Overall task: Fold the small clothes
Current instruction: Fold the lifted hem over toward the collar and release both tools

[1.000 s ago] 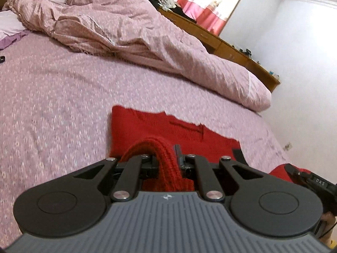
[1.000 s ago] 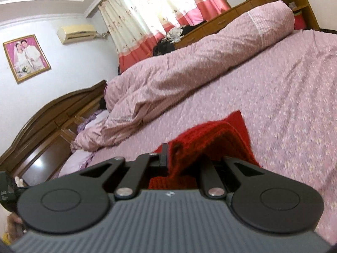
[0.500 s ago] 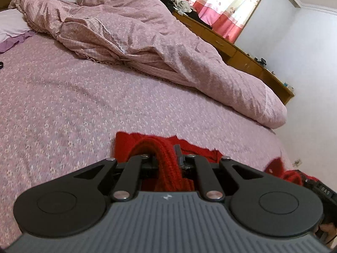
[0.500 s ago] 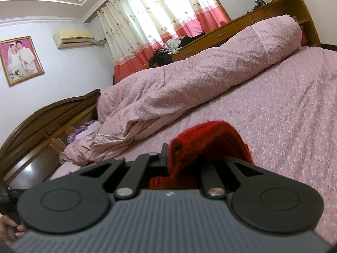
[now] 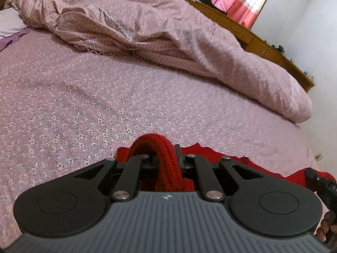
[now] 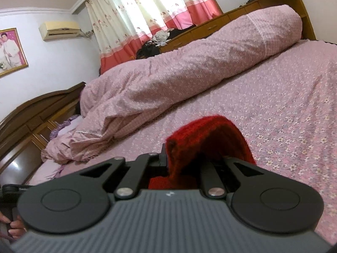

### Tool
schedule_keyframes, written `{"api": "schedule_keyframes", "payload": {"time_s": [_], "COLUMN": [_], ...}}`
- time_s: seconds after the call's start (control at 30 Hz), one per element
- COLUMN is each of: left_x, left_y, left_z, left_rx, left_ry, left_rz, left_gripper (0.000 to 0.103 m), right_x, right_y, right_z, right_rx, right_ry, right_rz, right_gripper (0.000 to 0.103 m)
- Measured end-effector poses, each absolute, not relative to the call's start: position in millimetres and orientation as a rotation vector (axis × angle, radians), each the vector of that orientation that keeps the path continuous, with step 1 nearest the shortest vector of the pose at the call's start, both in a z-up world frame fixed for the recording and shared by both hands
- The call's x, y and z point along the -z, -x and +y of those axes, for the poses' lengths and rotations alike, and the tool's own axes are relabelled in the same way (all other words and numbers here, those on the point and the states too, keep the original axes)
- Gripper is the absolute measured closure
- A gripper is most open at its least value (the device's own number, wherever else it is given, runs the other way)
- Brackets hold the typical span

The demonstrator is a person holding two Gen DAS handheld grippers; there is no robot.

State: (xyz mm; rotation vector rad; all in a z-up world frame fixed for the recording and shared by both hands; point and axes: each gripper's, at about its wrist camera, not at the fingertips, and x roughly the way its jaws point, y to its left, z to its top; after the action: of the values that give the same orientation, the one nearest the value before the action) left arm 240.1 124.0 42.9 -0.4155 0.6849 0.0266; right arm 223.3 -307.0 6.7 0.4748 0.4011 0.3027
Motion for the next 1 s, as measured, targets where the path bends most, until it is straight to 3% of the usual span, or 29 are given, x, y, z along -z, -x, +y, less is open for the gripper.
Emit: {"api": "schedule_keyframes", "payload": {"time_s": [0.27,0.5,0.57,0.6,0.7,0.8,0.87,1.0], "left_x": [-20,2,2,0,-5,-15,-23,-36], "left_y": [-288,-298,-294,-291,-284,-276,-269,-260], "left_z": [126,120,121,122,124,123,120,115], "left_rx": [-0.034,-0.052,-0.041,-0.035,-0.017,-0.015,-0.048,-0.047], "left_ry": [0.376,0.294,0.284,0.283,0.295,0.298,0.268,0.206], "left_rz": [0.733,0.791,0.791,0.788,0.779,0.753,0.712,0.668], "left_gripper": [0.091,0.087,0.084,0.083,0.07,0.044,0.026,0.022], "right_x": [12,49,54,53,48,42,39,36], "right_y": [-260,-283,-281,-278,-269,-260,-253,-242], "right_z": [-304,-300,-300,-301,-300,-299,-300,-302], "right_rx": [-0.247,-0.151,-0.153,-0.163,-0.18,-0.178,-0.184,-0.185], "right_ry": [-0.483,-0.451,-0.457,-0.461,-0.463,-0.465,-0.475,-0.483], "right_rz": [0.436,0.588,0.59,0.58,0.557,0.518,0.509,0.5], "right_gripper": [0.093,0.09,0.088,0.082,0.065,0.049,0.048,0.048]}}
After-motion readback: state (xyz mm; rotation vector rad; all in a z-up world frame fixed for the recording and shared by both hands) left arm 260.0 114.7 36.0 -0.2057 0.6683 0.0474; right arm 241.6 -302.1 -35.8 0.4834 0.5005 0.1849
